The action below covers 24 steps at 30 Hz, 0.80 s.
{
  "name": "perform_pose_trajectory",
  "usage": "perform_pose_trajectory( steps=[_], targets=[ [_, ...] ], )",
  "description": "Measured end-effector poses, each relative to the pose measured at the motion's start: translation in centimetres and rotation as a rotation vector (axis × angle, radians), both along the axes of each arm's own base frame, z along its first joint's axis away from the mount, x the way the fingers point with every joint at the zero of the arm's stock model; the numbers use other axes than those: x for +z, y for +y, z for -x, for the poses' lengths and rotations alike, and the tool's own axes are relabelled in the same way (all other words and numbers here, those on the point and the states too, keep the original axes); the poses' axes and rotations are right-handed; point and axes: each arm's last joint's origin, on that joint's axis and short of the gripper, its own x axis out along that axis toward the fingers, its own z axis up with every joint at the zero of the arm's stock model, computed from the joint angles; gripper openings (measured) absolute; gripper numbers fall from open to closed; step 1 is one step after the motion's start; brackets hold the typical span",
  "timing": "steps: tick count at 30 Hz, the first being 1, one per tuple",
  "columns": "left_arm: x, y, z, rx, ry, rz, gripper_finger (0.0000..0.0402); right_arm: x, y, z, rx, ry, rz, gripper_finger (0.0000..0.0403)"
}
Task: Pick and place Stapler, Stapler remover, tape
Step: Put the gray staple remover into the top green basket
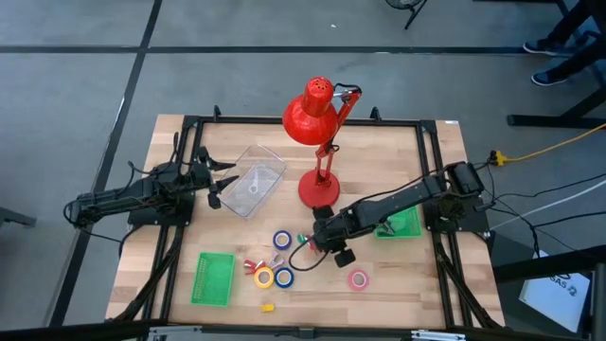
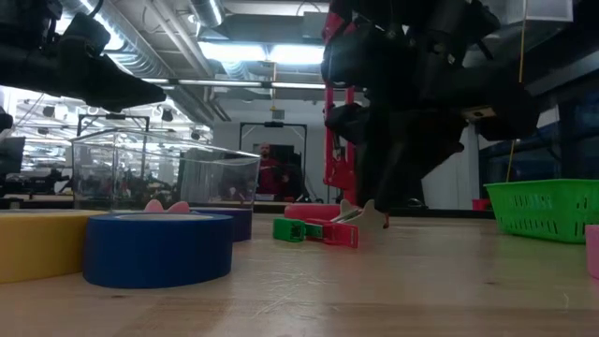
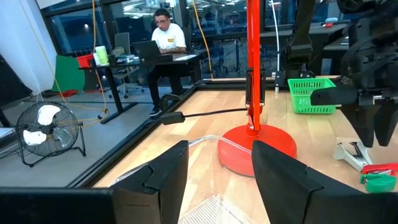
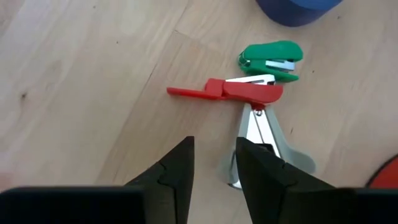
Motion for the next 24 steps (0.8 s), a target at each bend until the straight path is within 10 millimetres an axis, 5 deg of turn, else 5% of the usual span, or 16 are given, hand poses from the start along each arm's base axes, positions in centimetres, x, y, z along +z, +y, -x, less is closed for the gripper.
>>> perform_pose_trajectory(
  steps=[10, 24],
  targets=[
    [0.0, 0.0, 0.0, 0.000, 0.000, 0.000, 0.0174, 0.0, 0.0, 0.1, 0.002, 0.011, 0.008, 0.0012],
    [0.0, 0.0, 0.0, 0.000, 0.000, 0.000, 0.0175, 1.3, -0.3, 1.3, 0.000, 0.069, -0.001, 0.0002]
  ],
)
